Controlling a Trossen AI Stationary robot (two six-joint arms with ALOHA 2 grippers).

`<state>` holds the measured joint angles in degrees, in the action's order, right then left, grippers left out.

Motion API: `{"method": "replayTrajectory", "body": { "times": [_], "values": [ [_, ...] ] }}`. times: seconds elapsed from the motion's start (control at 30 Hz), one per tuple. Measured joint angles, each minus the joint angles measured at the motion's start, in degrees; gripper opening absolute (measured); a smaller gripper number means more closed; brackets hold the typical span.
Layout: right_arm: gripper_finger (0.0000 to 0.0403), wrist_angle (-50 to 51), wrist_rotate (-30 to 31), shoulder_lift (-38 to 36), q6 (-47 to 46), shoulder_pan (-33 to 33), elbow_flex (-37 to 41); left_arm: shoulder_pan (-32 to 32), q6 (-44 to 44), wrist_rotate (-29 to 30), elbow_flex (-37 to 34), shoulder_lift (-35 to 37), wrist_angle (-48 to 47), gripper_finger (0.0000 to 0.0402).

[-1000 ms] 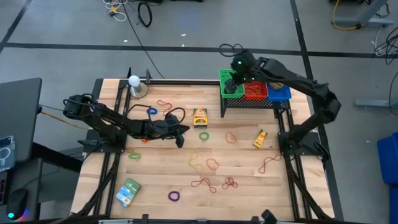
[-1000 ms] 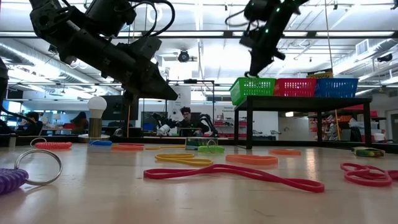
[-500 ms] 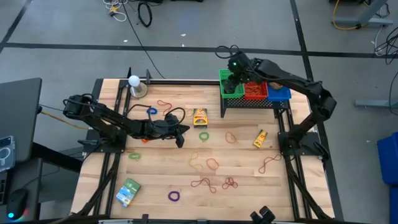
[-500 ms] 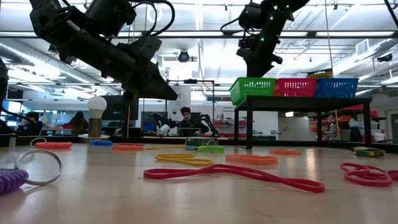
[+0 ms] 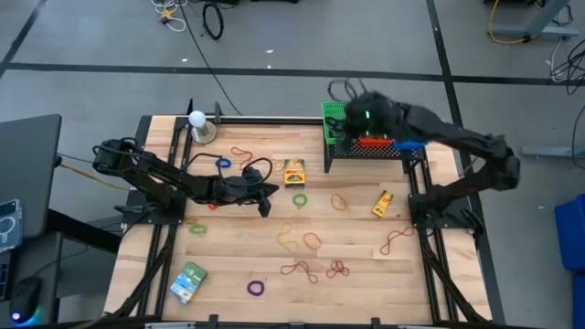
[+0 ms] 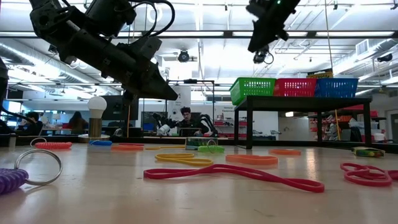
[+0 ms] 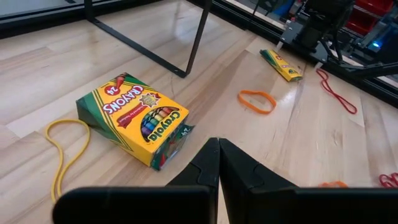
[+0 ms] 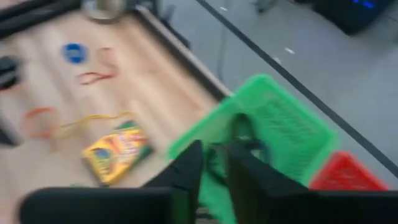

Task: Pick & Place Office Desk Supplies
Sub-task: Put the yellow rubber band into the red bin

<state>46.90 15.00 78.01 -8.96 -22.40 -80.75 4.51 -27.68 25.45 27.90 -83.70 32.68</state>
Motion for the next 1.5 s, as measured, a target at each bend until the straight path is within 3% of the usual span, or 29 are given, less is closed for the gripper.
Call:
{"method": "replayTrajectory", "body": {
  "times": [0.13,0.27,0.47,0.67,0.9,1.07,1.2,1.5],
  "values": [
    [0.0010,-7.2,0.1,-4.7,-4.5,8.2,9.4,0.0,0.0,-1.2,0.0,0.0,0.0,0.0009],
    [0.0018,-16.5,3.5,-8.7,-9.6,18.0,19.2,0.0,-1.3,-3.2,0.0,0.0,-0.5,0.0009],
    [0.0009,-23.3,16.0,-12.1,-16.8,31.7,28.9,0.0,-4.8,-3.2,0.0,0.0,-1.6,0.0009],
    [0.0010,-23.6,16.7,-12.5,-22.8,39.6,34.3,0.7,-5.0,-3.4,2.2,0.0,-4.7,0.0009],
    [0.0005,-28.1,17.6,-12.5,-26.0,43.1,41.4,5.2,-5.3,-4.6,7.5,0.0,-19.4,0.0008],
    [0.0013,-40.2,19.2,-12.5,-26.2,43.1,48.8,7.5,-12.4,-5.0,9.5,0.0,-26.9,0.0010],
    [0.0028,-43.4,19.3,-12.5,-25.5,42.6,51.9,8.6,-20.0,-4.2,10.6,-1.2,-31.8,0.0012],
    [0.0034,-43.3,19.9,-12.4,-22.3,41.6,53.4,10.5,-26.4,-7.6,14.9,-9.7,-30.3,0.0013]
  ]
}}
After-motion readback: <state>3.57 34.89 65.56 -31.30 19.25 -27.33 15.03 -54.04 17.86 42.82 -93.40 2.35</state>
